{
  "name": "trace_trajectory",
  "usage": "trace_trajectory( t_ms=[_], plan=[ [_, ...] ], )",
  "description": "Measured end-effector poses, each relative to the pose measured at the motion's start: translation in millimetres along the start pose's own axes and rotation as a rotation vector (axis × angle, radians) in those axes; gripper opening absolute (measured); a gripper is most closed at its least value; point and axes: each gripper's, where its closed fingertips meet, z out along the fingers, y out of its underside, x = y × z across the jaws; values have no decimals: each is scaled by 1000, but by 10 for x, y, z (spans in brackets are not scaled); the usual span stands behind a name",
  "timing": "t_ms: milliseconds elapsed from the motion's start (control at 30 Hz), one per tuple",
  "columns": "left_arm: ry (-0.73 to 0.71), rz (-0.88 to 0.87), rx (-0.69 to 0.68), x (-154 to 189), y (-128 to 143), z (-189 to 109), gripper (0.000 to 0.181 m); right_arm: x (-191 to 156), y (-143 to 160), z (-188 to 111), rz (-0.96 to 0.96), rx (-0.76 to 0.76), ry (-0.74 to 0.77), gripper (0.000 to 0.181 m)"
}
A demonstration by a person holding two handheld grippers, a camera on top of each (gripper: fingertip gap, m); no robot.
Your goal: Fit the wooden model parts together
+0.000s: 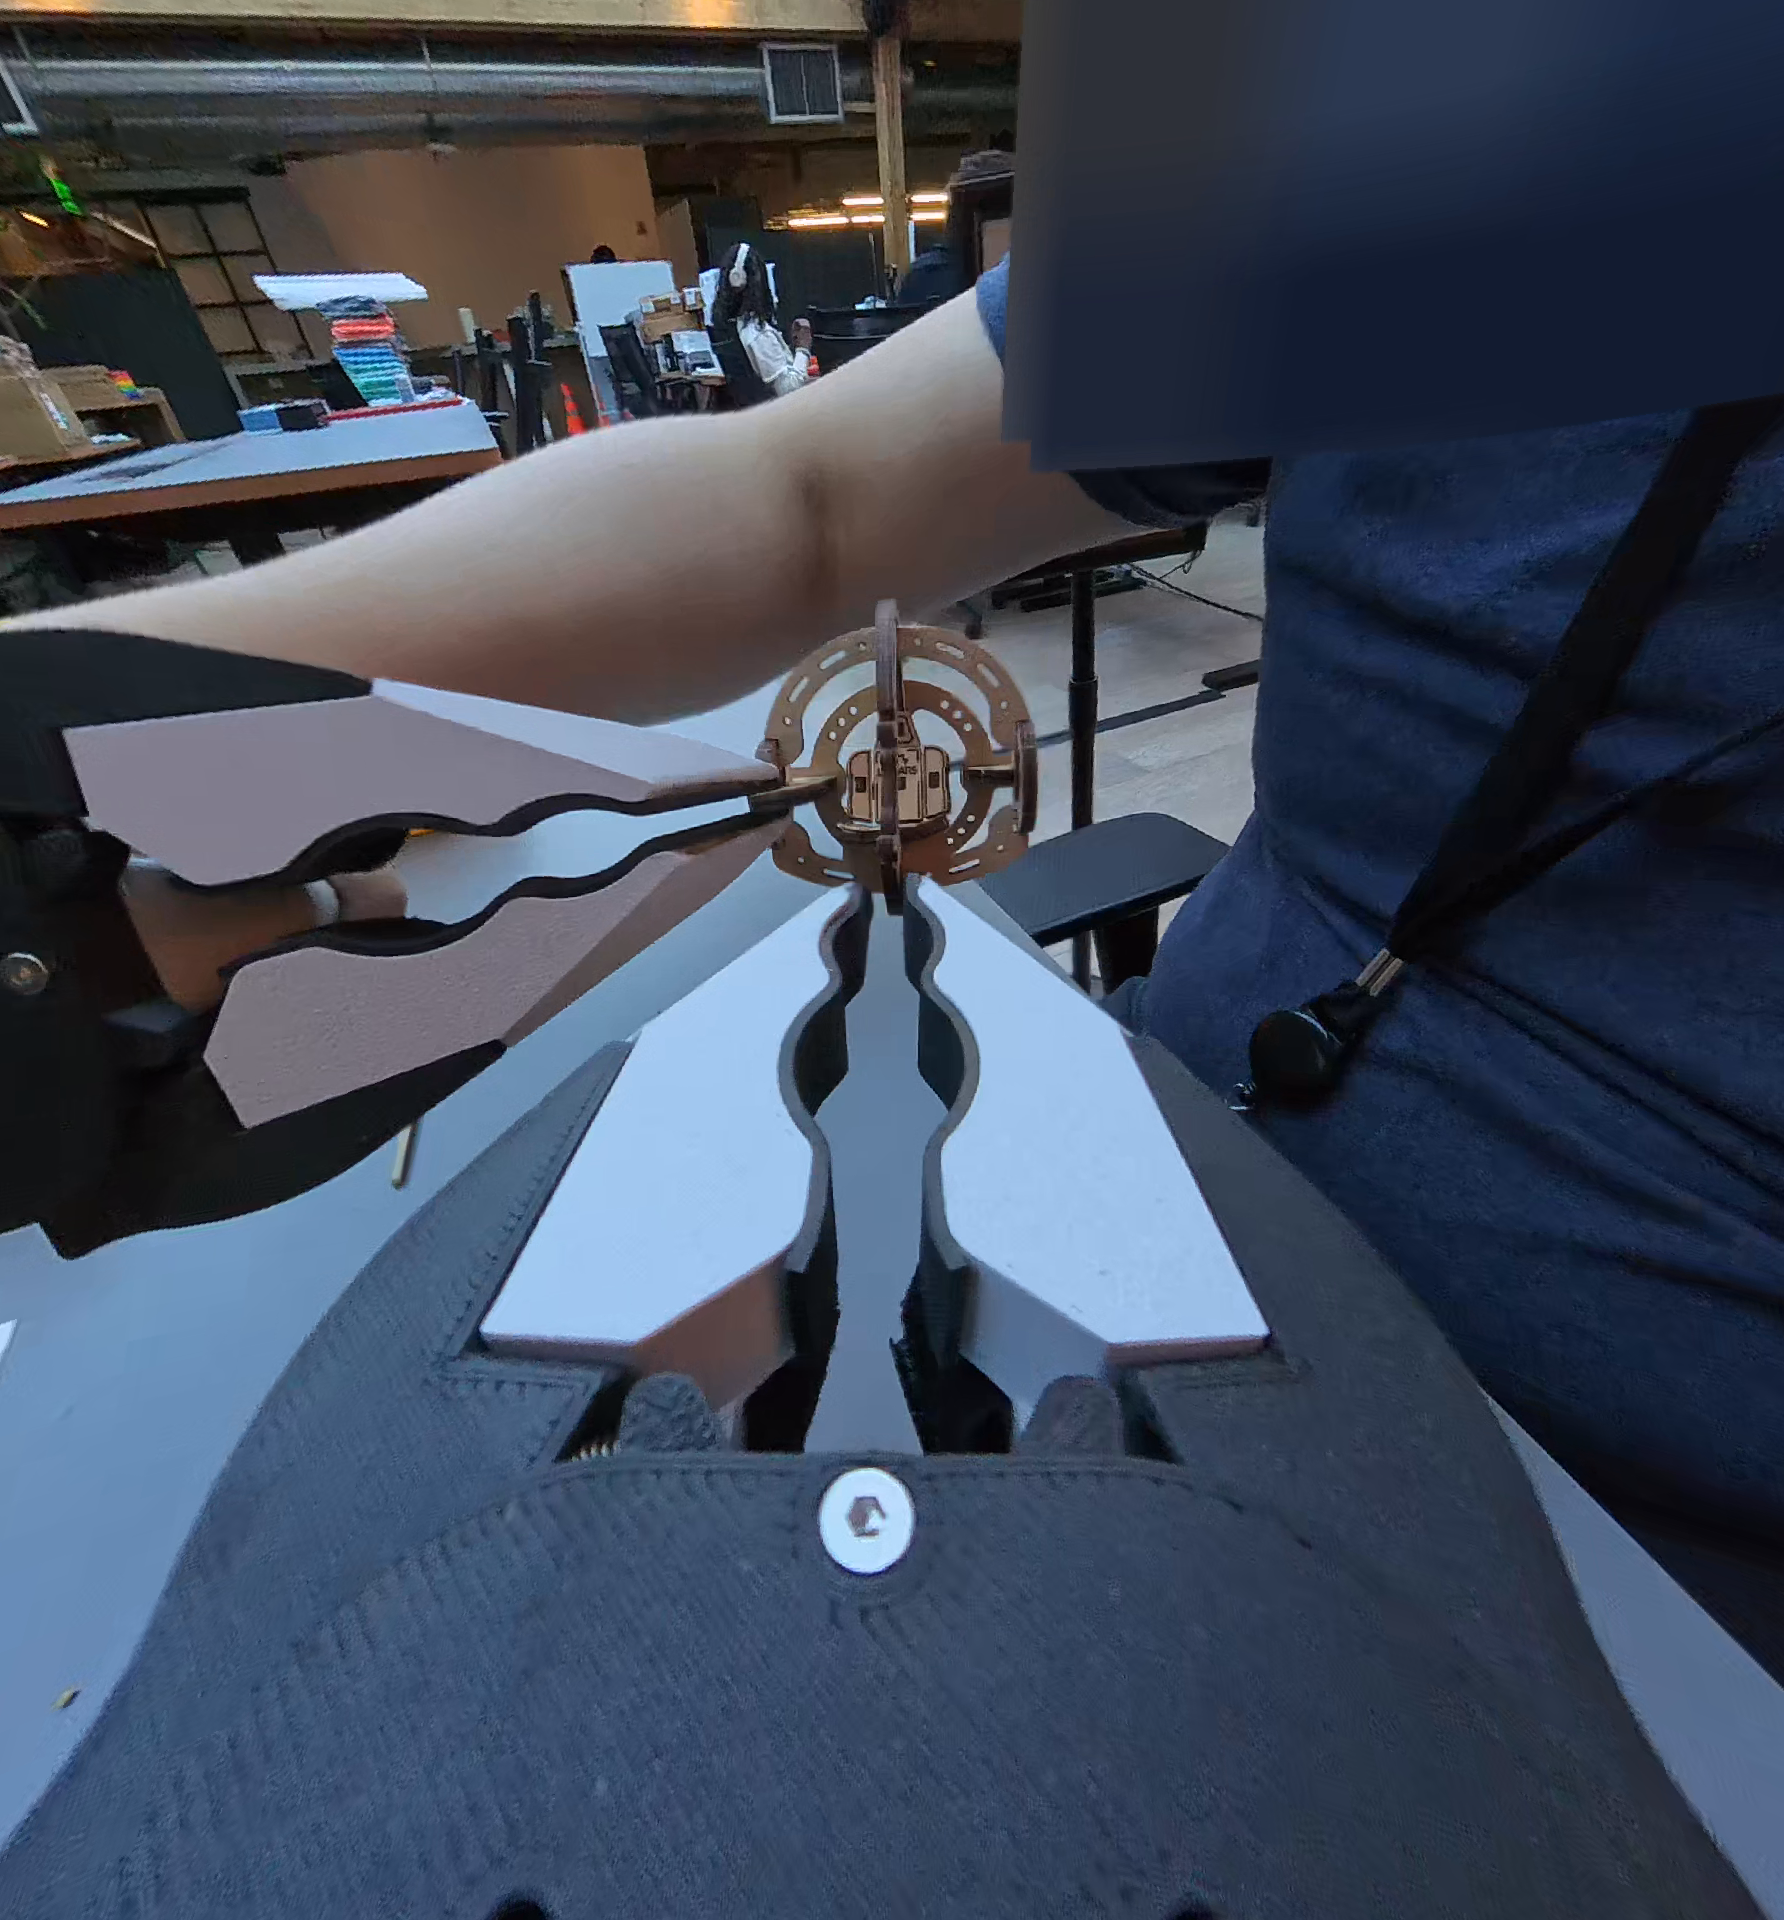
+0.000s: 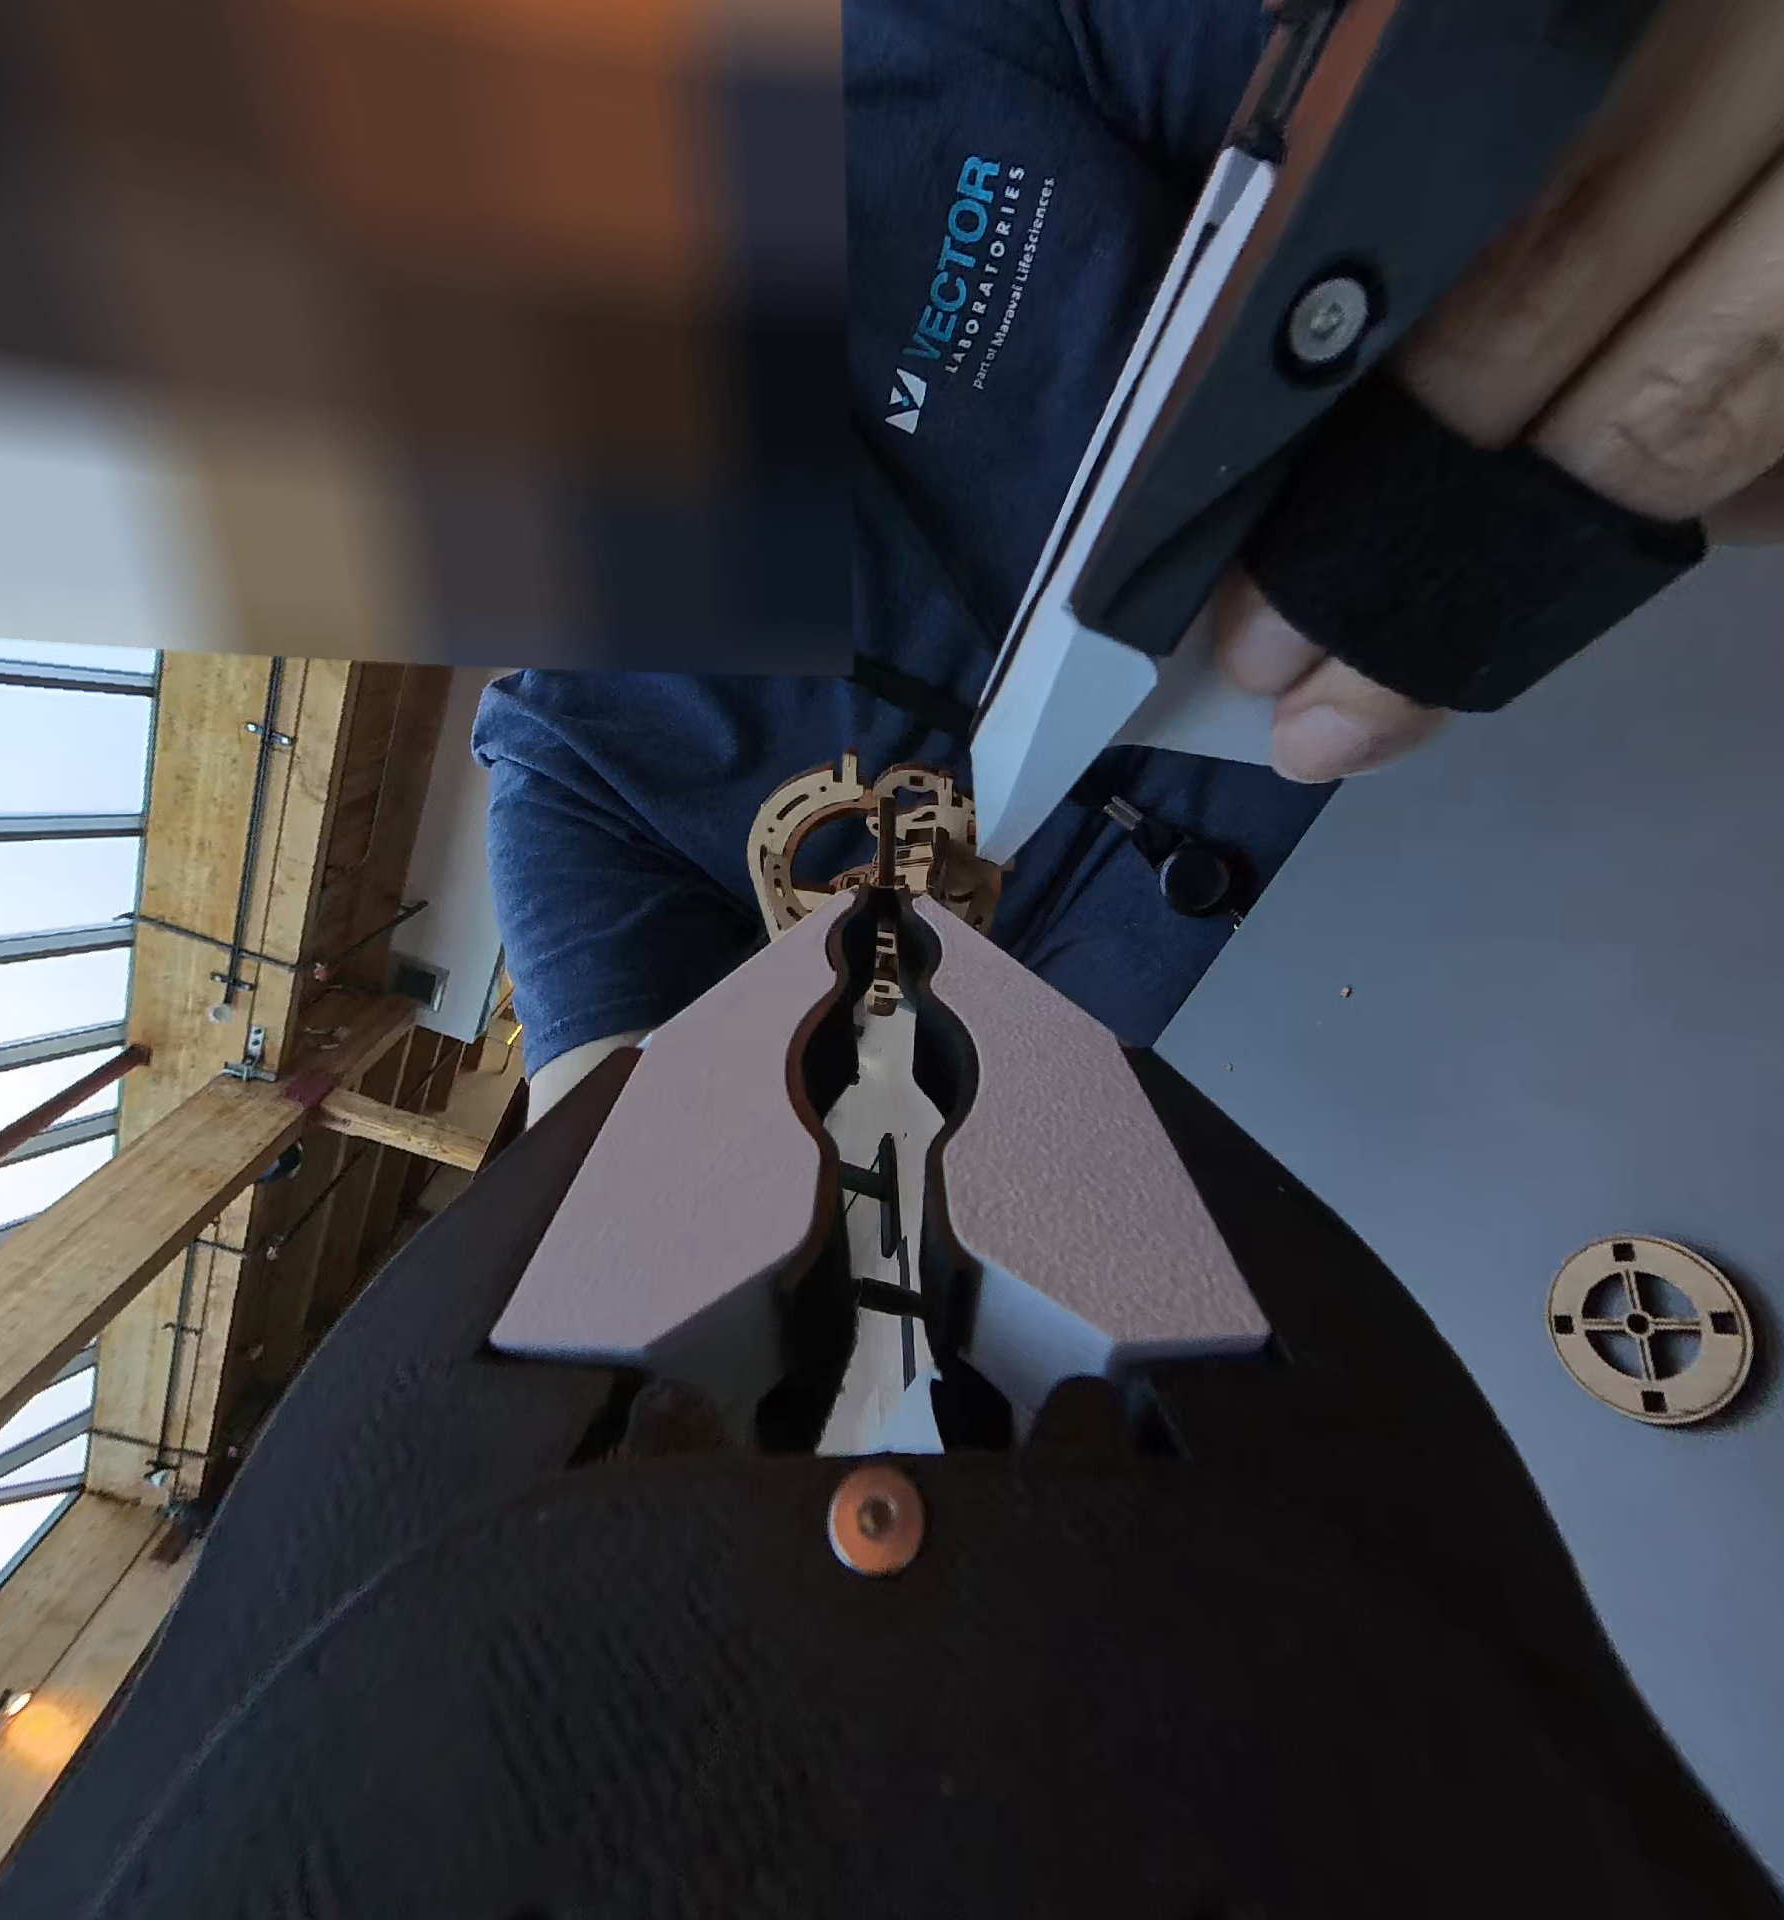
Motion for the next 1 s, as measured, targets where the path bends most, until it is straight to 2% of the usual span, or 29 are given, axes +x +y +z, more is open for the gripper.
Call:
trace_trajectory(
  t_ms=[133, 200, 333, 400, 433, 500, 567, 667, 767, 833, 933, 1000],
  plan=[
    [-33, 10, 8, -15, -42, 16, 9, 17, 53, 23, 3, -37, 1, 0],
    [-13, 12, 2, 18, -30, 33, 2, 18, 38, 25, 7, -31, 0, 0],
    [-51, 60, -15, -9, 3, 76, 1, 37, 52, -8, -27, -7, 37, 1],
    [-86, 58, -9, -51, 9, 83, 0, 79, 19, -74, -58, 45, 96, 22],
    [-100, 55, -14, -67, 28, 84, 0, 99, 15, -123, -82, 70, 143, 26],
    [-147, 63, -38, -104, 90, 70, 0, 116, 14, -247, -141, 101, 261, 37],
    [-189, 73, -59, -124, 156, 31, 0, 83, -19, -409, -201, 158, 399, 37],
    [-337, 55, -66, -310, 230, -125, 0, 45, -55, -748, -311, 255, 719, 38],
    [-600, 16, -91, -701, 316, -447, 0, -72, -69, -1225, -466, 465, 1124, 38],
    [-796, -8, -102, -942, 356, -699, 0, -272, -7, -1432, -673, 636, 1350, 35],
    [-1010, -22, -144, -1137, 456, -950, 0, -562, 233, -1562, -944, 900, 1605, 34],
    [-1101, -23, -173, -1206, 490, -1064, 0, -585, 404, -1569, -994, 1009, 1709, 32]
  ],
)
